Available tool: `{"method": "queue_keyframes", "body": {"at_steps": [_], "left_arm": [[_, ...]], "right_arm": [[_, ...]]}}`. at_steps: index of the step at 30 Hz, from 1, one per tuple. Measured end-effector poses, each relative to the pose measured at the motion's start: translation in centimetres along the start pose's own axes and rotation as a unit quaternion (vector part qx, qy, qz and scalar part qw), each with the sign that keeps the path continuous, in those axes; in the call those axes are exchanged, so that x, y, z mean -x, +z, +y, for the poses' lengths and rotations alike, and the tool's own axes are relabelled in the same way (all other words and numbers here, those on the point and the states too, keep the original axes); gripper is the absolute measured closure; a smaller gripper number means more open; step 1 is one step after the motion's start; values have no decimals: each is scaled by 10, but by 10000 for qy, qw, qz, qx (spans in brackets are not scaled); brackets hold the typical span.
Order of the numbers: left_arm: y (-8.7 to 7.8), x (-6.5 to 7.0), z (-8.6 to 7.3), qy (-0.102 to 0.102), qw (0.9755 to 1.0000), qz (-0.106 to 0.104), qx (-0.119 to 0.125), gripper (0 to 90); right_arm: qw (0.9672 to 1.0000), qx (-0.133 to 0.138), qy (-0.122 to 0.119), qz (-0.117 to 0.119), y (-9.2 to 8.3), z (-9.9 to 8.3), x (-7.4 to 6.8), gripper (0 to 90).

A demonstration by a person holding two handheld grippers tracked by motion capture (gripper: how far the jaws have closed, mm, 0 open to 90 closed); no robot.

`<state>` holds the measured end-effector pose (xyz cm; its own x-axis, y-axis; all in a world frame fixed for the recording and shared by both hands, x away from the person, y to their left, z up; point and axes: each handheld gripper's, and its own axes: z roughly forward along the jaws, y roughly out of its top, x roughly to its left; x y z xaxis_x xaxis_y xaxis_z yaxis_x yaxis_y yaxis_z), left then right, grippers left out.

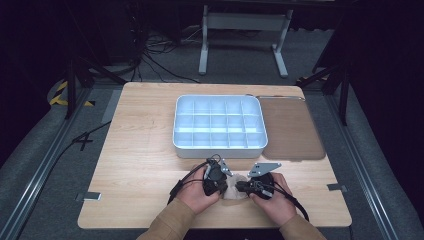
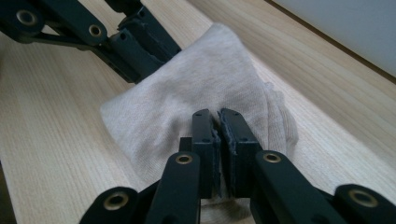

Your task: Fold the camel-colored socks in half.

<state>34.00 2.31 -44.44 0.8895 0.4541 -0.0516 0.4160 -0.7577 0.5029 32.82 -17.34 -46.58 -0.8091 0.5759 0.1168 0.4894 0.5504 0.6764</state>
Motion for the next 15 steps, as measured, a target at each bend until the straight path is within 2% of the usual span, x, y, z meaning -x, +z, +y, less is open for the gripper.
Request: {"method": "queue_keyframes", "body": {"at_steps": [6, 10, 15], "left_arm": [[-7, 5, 4, 131, 9997, -7, 220, 810], [-6, 7, 5, 187, 9997, 29, 181, 812], [-8, 6, 5, 133, 9998, 36, 169, 811]], "right_arm": [[9999, 78, 25, 77, 4, 1, -5, 841], [10000, 73, -22, 61, 5, 2, -8, 848], [9999, 65, -87, 79, 5, 3, -9, 847]]}}
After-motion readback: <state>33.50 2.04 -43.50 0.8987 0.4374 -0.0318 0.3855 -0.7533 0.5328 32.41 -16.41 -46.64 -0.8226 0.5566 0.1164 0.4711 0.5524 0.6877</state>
